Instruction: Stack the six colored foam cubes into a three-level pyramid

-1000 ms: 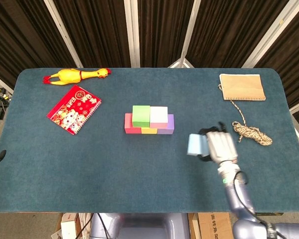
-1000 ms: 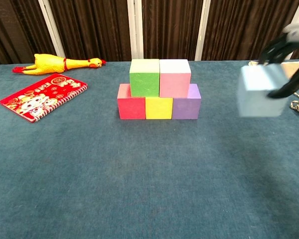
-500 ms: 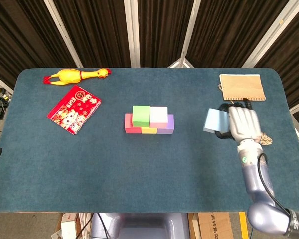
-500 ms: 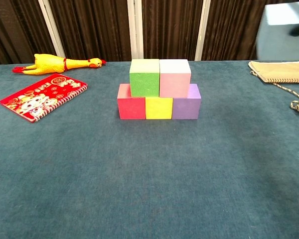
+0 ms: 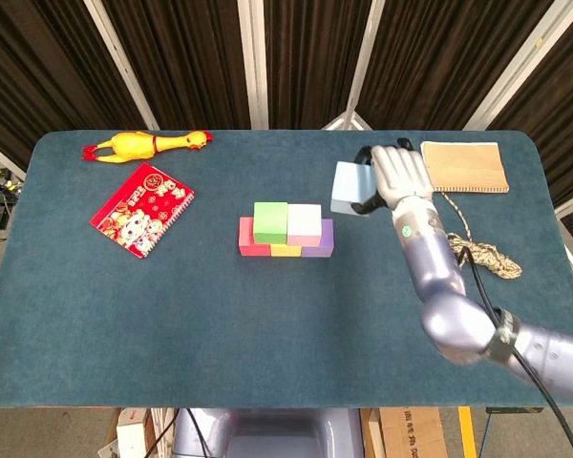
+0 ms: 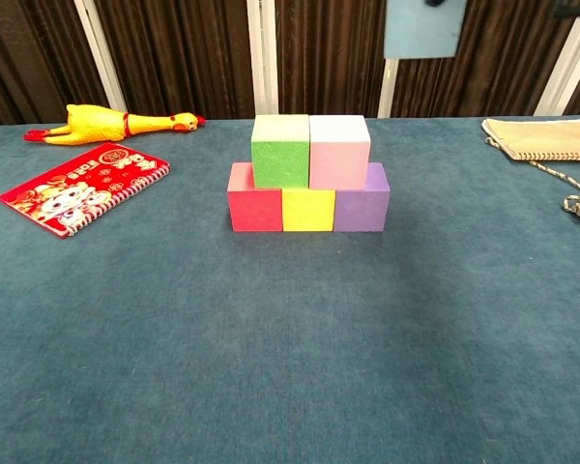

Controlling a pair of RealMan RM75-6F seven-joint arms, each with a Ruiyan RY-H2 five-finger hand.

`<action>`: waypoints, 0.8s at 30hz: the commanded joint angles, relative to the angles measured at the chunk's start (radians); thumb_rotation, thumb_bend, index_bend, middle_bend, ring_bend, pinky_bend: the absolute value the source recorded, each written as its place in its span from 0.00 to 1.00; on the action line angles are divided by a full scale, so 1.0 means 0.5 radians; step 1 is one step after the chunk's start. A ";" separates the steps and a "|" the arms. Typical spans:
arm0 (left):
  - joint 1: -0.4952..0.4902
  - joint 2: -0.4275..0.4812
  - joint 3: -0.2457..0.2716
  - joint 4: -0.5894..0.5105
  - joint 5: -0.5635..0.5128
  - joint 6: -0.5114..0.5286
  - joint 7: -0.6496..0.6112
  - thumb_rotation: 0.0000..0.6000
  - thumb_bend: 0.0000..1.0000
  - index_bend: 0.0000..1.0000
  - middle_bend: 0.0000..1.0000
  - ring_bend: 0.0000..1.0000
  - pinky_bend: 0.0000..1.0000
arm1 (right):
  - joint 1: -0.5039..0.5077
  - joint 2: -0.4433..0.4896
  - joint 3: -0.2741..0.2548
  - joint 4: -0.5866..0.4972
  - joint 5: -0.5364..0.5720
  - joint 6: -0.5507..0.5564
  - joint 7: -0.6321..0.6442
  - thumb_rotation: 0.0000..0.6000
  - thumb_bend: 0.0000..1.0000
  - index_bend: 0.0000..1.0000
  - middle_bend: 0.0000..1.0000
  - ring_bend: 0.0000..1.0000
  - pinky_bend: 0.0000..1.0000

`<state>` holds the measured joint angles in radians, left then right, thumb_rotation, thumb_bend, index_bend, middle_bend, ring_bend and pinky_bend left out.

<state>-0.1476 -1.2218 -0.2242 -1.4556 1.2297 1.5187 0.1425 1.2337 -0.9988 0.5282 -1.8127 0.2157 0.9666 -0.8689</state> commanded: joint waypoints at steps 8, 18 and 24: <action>-0.018 -0.017 -0.036 0.055 -0.079 -0.070 -0.028 1.00 0.27 0.08 0.10 0.00 0.00 | 0.248 -0.257 -0.108 0.269 0.163 -0.183 -0.080 1.00 0.37 0.49 0.44 0.23 0.00; -0.014 -0.014 -0.046 0.080 -0.086 -0.072 -0.053 1.00 0.27 0.08 0.10 0.00 0.00 | 0.305 -0.461 -0.188 0.383 0.090 -0.210 0.031 1.00 0.37 0.49 0.44 0.23 0.00; -0.016 -0.016 -0.039 0.080 -0.069 -0.075 -0.058 1.00 0.27 0.08 0.10 0.00 0.00 | 0.320 -0.509 -0.206 0.435 0.034 -0.187 0.095 1.00 0.37 0.49 0.44 0.23 0.00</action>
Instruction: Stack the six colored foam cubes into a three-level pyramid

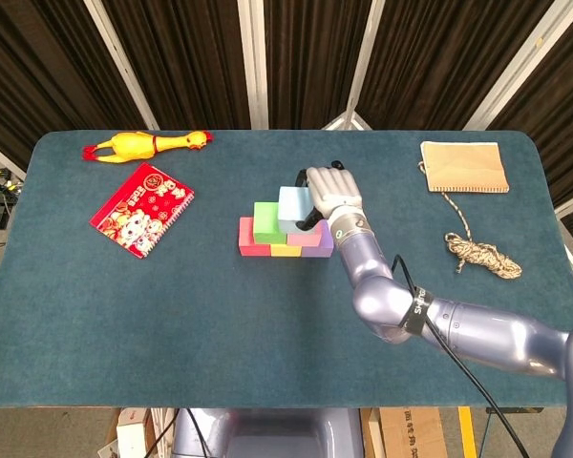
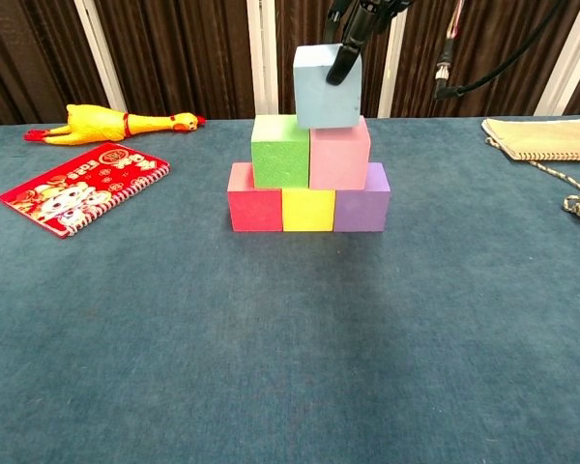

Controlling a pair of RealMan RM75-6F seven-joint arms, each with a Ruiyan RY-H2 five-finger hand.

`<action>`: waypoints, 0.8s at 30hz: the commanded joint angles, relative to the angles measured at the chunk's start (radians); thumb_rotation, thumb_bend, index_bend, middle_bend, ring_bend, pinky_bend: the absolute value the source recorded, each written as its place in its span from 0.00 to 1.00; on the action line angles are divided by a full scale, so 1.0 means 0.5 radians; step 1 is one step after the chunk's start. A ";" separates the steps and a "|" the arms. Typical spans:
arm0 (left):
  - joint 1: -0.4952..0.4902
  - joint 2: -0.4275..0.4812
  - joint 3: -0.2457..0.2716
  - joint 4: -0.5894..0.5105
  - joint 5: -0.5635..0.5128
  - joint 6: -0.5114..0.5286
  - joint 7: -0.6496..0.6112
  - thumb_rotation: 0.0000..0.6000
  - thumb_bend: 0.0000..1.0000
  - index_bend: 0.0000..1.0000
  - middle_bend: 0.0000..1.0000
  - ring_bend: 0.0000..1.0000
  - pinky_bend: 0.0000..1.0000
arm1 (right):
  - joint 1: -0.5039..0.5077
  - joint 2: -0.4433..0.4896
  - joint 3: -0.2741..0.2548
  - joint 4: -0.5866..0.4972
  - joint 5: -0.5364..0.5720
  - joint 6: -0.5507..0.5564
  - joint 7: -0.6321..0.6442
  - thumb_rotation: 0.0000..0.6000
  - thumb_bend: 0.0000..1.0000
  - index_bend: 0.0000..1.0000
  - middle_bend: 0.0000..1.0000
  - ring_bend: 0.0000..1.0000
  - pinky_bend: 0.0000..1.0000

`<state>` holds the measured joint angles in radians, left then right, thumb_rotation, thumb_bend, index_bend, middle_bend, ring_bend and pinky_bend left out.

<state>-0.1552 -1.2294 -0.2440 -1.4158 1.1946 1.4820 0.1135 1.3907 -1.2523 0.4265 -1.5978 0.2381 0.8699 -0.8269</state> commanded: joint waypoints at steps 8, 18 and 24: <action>-0.008 -0.008 0.004 0.005 0.004 -0.014 0.005 1.00 0.27 0.08 0.10 0.00 0.00 | 0.034 0.012 0.002 0.026 -0.006 0.011 0.042 1.00 0.37 0.49 0.44 0.23 0.00; 0.001 -0.001 -0.007 0.018 -0.009 -0.008 -0.013 1.00 0.27 0.08 0.10 0.00 0.00 | 0.079 -0.064 -0.012 0.117 -0.006 -0.046 0.090 1.00 0.37 0.49 0.44 0.23 0.00; 0.003 0.043 0.008 -0.022 -0.060 -0.080 0.043 1.00 0.27 0.10 0.10 0.00 0.00 | 0.107 -0.098 -0.027 0.158 0.002 -0.052 0.095 1.00 0.37 0.49 0.44 0.23 0.00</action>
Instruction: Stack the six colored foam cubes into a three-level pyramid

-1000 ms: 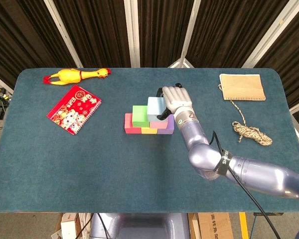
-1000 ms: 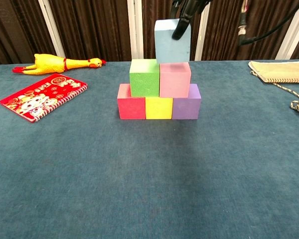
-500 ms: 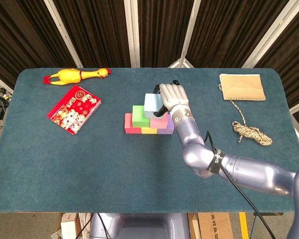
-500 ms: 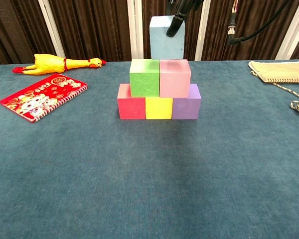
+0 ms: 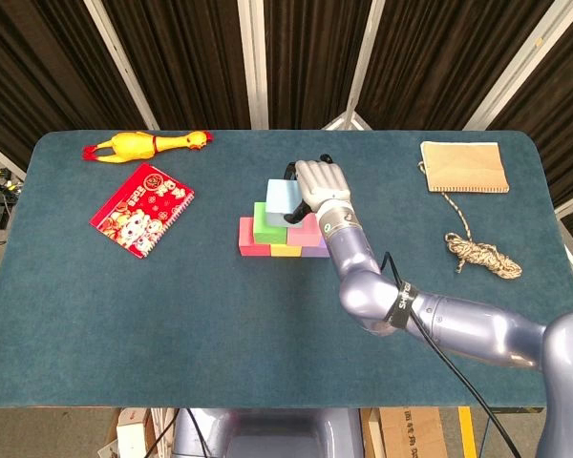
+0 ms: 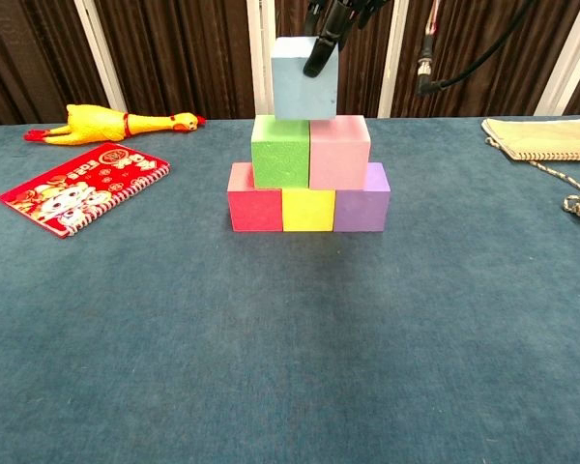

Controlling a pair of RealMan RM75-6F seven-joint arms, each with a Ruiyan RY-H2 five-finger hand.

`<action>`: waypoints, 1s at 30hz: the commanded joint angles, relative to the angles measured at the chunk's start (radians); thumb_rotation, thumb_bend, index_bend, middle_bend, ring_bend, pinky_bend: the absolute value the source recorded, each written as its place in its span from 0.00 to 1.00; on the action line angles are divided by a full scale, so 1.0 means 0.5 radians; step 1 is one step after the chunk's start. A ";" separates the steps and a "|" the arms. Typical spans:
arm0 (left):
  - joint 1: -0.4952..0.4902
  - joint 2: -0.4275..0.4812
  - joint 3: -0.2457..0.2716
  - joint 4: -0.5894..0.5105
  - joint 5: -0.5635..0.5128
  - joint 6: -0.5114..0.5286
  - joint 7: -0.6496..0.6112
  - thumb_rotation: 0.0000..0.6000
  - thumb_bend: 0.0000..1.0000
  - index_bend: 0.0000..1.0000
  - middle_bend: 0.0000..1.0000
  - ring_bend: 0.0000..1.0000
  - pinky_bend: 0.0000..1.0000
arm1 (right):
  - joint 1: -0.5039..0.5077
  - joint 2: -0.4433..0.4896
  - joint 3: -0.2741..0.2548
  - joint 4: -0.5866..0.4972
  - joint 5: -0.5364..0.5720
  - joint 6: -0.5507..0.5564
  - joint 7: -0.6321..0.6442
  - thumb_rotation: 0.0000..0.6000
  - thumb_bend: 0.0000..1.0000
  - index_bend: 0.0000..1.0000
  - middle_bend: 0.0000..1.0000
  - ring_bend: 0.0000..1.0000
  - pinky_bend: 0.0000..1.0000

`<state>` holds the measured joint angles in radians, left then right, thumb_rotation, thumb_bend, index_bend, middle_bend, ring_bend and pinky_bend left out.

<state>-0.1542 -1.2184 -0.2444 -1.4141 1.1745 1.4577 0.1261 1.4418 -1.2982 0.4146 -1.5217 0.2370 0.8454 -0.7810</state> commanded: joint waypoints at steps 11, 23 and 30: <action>0.011 0.093 0.011 -0.123 -0.075 -0.070 0.064 1.00 0.27 0.10 0.10 0.00 0.00 | 0.014 -0.011 -0.029 0.007 0.005 0.017 0.015 1.00 0.37 0.49 0.44 0.23 0.00; -0.015 0.082 0.038 -0.078 -0.032 -0.110 0.039 1.00 0.27 0.10 0.10 0.00 0.00 | -0.010 -0.032 -0.048 0.004 -0.070 -0.042 0.071 1.00 0.37 0.49 0.44 0.23 0.00; -0.017 0.076 0.036 -0.065 -0.035 -0.104 0.035 1.00 0.27 0.10 0.10 0.00 0.00 | -0.002 -0.064 -0.081 0.047 -0.118 -0.127 0.113 1.00 0.37 0.49 0.44 0.23 0.00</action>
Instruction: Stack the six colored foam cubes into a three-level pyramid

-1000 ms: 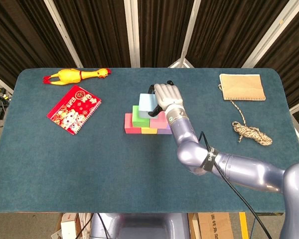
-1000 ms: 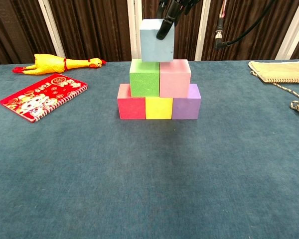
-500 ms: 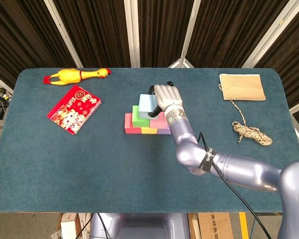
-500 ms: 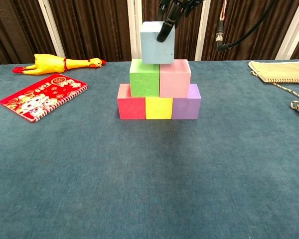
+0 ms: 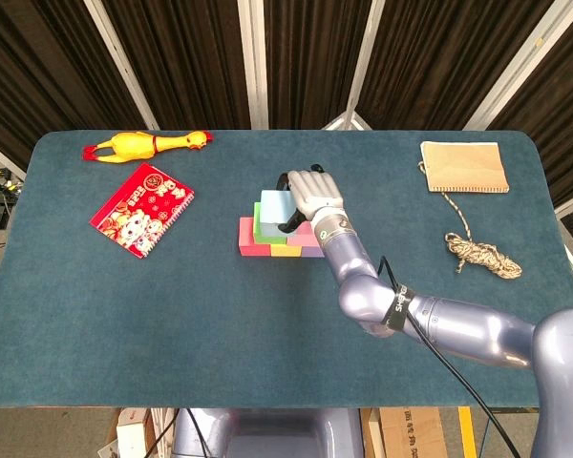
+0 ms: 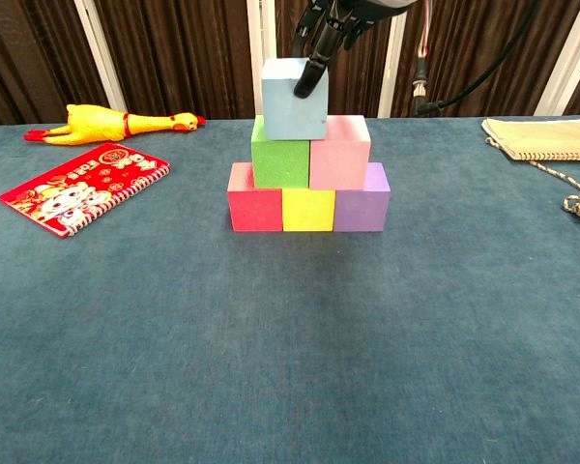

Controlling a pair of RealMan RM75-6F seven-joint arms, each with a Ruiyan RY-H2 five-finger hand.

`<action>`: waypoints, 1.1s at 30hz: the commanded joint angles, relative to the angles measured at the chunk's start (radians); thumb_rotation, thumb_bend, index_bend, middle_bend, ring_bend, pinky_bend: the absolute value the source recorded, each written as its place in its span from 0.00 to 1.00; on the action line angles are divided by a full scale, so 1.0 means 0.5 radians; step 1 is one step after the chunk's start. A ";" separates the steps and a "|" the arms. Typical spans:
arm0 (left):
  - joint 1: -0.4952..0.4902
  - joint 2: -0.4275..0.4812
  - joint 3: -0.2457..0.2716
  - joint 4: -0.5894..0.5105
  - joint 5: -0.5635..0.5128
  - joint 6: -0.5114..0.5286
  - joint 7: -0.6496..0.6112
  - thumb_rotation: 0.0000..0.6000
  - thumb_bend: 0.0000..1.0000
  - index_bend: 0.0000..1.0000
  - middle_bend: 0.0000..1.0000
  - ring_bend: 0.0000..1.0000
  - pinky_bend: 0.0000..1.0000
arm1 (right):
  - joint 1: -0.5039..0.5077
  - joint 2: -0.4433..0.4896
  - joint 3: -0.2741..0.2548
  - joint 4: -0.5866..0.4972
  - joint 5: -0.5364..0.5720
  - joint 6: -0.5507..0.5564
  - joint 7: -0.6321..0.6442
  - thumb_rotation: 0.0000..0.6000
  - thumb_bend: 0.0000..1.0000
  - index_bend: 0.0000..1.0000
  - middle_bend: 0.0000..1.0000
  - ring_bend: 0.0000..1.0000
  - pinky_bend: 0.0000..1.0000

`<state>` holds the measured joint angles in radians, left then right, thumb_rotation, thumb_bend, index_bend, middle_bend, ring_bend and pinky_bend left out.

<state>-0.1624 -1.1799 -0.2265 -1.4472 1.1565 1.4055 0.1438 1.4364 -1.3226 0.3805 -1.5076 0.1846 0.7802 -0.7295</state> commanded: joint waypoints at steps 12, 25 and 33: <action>-0.001 -0.009 -0.002 0.017 0.004 0.017 -0.009 1.00 0.27 0.10 0.10 0.00 0.00 | 0.034 -0.025 -0.051 0.085 -0.008 0.006 0.050 1.00 0.37 0.49 0.44 0.23 0.00; -0.002 -0.016 -0.003 0.018 0.005 0.030 0.002 1.00 0.27 0.10 0.10 0.00 0.00 | 0.030 -0.011 -0.082 0.096 -0.015 -0.027 0.084 1.00 0.37 0.49 0.44 0.23 0.00; 0.000 -0.018 -0.005 0.020 0.007 0.037 -0.005 1.00 0.27 0.10 0.10 0.00 0.00 | 0.036 0.007 -0.093 0.069 -0.020 -0.028 0.102 1.00 0.37 0.49 0.44 0.23 0.00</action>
<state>-0.1626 -1.1887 -0.2291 -1.4372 1.1597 1.4242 0.1412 1.4541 -1.3197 0.3343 -1.4726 0.1745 0.7658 -0.6790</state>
